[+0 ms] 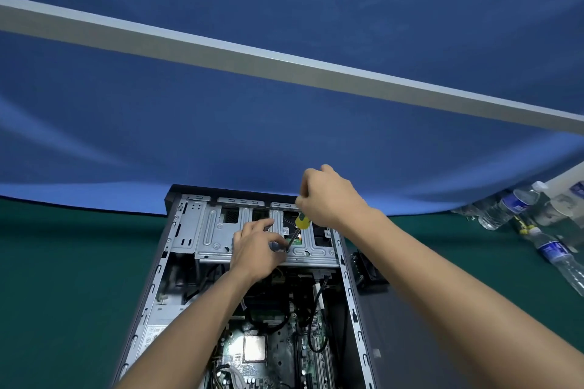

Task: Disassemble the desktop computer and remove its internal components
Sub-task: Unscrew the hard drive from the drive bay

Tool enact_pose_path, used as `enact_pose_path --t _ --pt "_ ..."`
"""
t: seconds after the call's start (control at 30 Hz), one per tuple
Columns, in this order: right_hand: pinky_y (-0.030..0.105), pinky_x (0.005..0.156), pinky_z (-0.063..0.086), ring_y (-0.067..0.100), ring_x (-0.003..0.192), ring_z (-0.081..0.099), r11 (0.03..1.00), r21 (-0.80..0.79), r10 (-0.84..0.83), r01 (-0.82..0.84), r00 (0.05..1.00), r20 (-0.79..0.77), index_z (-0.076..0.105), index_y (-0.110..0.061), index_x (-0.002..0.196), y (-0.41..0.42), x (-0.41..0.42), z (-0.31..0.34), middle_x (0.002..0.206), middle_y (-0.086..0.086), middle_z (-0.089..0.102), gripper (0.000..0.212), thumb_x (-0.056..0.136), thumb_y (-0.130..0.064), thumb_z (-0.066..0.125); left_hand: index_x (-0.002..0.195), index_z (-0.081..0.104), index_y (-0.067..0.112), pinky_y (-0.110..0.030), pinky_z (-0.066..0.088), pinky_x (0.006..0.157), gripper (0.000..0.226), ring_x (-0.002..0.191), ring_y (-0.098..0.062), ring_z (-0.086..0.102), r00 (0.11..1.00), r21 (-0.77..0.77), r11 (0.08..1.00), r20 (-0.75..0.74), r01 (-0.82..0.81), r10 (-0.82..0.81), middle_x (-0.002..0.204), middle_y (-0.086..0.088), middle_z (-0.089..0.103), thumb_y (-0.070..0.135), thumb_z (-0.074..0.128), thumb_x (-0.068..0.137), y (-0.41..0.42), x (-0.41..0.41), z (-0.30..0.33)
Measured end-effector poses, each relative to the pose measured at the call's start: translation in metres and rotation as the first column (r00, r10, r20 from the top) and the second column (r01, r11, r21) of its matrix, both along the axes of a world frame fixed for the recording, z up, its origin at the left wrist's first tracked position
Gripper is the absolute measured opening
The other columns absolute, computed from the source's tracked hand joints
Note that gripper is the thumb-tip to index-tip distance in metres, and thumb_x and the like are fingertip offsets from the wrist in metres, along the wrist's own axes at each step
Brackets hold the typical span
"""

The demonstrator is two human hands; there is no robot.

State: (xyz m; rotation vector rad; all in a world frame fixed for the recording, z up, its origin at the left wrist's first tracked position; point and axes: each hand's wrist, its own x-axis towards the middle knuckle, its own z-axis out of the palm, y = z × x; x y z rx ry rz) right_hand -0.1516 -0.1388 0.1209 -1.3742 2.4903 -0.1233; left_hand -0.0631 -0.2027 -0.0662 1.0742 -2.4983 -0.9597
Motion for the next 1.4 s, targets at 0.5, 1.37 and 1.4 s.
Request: enact_pose_path --t 0.5,1.37,1.4 --pt "0.034 0.07 0.038 0.031 0.09 0.05 1.0 -0.022 0.019 -0.021 0.997 -0.073 0.047 -0.01 0.1 -0.003 0.0 -0.003 0.101 0.004 0.044 0.014 0.096 -0.023 0.044 0.089 0.07 0.041 -0.031 0.017 0.101 0.012 0.129 -0.014 0.025 1.0 0.004 1.0 0.018 0.011 -0.011 0.143 0.014 0.037 0.041 0.072 0.077 -0.003 -0.001 -0.002" --pt "0.036 0.074 0.043 0.027 0.092 0.053 0.99 -0.139 -0.014 0.013 1.0 -0.01 0.044 -0.017 0.107 0.011 -0.016 -0.008 0.107 -0.002 0.05 0.021 0.088 -0.02 0.051 0.088 0.071 0.044 -0.028 0.019 0.095 0.014 0.124 -0.012 0.027 0.999 0.017 1.0 0.035 0.014 -0.015 0.138 0.018 0.038 0.05 0.072 0.075 -0.005 -0.003 0.001" --pt "0.035 0.072 0.043 0.025 0.09 0.053 0.992 -0.128 -0.016 0.013 1.0 -0.022 0.046 -0.018 0.103 0.012 -0.015 -0.008 0.105 -0.002 0.049 0.018 0.087 -0.021 0.052 0.088 0.071 0.044 -0.027 0.019 0.095 0.015 0.123 -0.012 0.027 0.999 0.014 1.0 0.037 0.009 -0.01 0.137 0.018 0.038 0.05 0.072 0.075 -0.005 -0.003 0.0"
